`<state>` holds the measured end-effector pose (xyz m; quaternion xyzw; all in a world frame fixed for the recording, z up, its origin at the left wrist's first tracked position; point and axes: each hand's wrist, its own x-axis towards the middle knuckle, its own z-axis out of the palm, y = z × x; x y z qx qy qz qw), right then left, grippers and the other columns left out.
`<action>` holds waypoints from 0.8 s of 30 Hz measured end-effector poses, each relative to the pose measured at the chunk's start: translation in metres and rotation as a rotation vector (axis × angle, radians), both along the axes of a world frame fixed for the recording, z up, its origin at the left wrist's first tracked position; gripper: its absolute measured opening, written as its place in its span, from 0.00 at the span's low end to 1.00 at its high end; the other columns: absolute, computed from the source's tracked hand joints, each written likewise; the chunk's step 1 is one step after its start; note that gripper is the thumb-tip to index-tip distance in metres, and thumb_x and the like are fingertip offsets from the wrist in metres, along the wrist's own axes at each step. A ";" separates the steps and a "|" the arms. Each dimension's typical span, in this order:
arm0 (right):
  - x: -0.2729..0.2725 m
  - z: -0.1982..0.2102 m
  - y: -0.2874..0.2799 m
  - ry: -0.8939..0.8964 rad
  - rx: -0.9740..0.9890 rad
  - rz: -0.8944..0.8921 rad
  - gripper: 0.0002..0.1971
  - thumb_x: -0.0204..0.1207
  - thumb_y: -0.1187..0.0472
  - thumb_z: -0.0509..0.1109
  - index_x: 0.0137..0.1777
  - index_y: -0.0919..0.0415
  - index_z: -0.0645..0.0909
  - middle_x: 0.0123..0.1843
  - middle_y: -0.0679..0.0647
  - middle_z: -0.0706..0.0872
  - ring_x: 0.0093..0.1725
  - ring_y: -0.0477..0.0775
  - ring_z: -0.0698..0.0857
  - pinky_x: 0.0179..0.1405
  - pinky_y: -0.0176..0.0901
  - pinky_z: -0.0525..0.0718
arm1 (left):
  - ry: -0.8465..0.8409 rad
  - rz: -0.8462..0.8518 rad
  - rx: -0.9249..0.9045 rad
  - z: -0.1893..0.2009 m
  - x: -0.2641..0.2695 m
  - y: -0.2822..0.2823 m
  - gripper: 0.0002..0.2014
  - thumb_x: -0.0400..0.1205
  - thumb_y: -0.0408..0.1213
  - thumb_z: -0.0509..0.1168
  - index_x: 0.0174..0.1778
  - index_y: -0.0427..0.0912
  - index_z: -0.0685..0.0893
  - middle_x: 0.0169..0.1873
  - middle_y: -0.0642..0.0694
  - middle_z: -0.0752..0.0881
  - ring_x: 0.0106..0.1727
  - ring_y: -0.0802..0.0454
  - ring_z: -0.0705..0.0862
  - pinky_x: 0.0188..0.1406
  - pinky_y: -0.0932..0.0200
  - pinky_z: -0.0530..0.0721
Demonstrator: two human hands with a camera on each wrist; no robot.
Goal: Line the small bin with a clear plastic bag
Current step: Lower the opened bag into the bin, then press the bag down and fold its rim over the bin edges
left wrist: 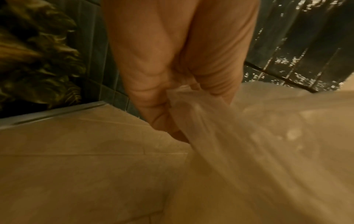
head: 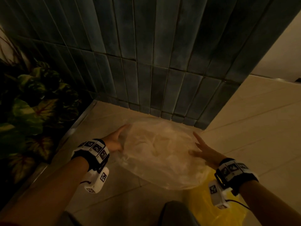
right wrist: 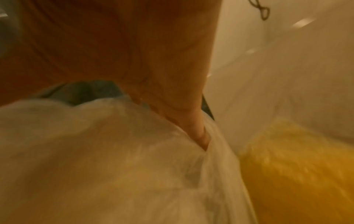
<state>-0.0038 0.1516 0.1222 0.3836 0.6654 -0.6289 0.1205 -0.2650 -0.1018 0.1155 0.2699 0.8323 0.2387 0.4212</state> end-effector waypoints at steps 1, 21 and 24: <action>0.001 -0.004 0.002 -0.002 -0.065 -0.077 0.52 0.56 0.29 0.70 0.79 0.31 0.46 0.85 0.50 0.51 0.84 0.60 0.51 0.78 0.69 0.50 | -0.025 0.009 0.004 -0.002 -0.001 0.001 0.54 0.68 0.20 0.71 0.79 0.69 0.52 0.80 0.45 0.61 0.80 0.40 0.63 0.68 0.44 0.78; -0.023 -0.015 -0.006 -0.181 0.164 -0.173 0.37 0.79 0.35 0.40 0.76 0.61 0.69 0.77 0.59 0.71 0.77 0.60 0.69 0.78 0.50 0.59 | -0.241 0.765 0.283 -0.034 -0.009 -0.001 0.23 0.82 0.22 0.52 0.68 0.44 0.80 0.69 0.30 0.79 0.35 0.48 0.79 0.27 0.66 0.82; -0.016 -0.024 -0.004 -0.247 0.195 -0.194 0.39 0.79 0.35 0.40 0.75 0.64 0.69 0.78 0.64 0.70 0.77 0.63 0.69 0.78 0.53 0.61 | -0.174 0.694 0.113 -0.042 -0.001 -0.009 0.18 0.83 0.30 0.61 0.69 0.41 0.79 0.68 0.33 0.80 0.60 0.34 0.82 0.59 0.51 0.83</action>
